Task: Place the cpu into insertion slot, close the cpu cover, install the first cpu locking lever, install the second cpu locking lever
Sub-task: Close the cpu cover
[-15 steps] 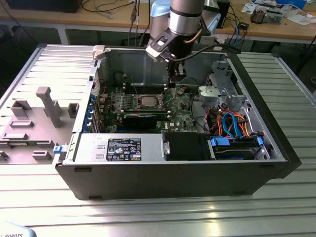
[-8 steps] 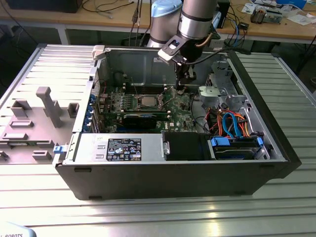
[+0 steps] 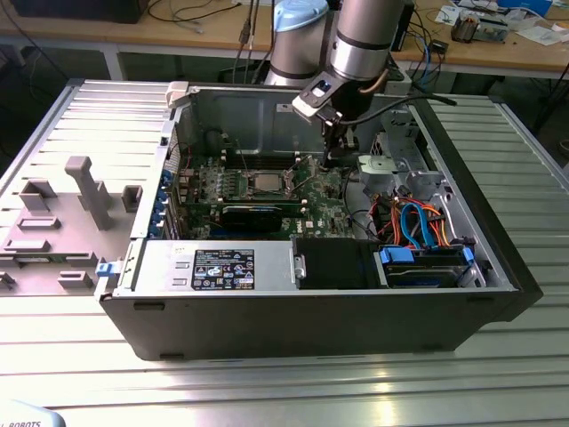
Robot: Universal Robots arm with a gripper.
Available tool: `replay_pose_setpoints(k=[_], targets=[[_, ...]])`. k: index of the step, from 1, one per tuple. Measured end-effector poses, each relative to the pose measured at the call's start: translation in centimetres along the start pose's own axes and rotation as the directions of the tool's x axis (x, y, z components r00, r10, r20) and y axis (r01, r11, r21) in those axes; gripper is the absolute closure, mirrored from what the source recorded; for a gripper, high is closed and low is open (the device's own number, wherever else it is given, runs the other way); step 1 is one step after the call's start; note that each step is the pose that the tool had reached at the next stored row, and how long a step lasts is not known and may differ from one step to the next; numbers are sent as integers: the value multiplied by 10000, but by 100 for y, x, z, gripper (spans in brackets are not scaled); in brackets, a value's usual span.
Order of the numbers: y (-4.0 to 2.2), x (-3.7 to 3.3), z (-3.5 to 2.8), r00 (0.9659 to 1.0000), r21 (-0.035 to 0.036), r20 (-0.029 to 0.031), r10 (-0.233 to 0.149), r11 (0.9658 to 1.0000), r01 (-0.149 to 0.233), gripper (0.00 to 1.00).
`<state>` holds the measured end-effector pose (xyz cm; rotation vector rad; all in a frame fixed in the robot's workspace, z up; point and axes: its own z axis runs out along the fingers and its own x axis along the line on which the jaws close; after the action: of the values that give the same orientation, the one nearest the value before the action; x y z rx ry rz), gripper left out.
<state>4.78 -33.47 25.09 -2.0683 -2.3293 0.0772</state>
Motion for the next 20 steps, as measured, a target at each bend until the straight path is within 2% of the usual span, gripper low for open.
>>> replay_pose_setpoints(k=[1, 3, 8, 9, 11, 13, 16, 18, 19, 20], targets=[[-14, 2, 5, 10000, 0, -5, 4, 10000, -4, 89], [-121, 15, 12, 10000, -3, -32, 3, 10000, -3, 89], [-310, 37, 23, 10000, -13, -89, 0, 10000, -1, 89], [-370, 44, 26, 10000, -29, -92, 2, 10000, -2, 89], [-446, 54, 30, 10000, -35, -92, 0, 10000, -1, 89], [-581, 70, 37, 10000, -34, -91, 2, 10000, -2, 89], [-708, 85, 55, 10000, -35, -92, 2, 10000, -3, 89], [-842, 102, 79, 10000, -35, -92, 3, 10000, -4, 89], [-938, 114, 110, 10000, -36, -95, 3, 10000, -3, 89], [-979, 119, 127, 10000, -36, -94, 3, 10000, -3, 89]])
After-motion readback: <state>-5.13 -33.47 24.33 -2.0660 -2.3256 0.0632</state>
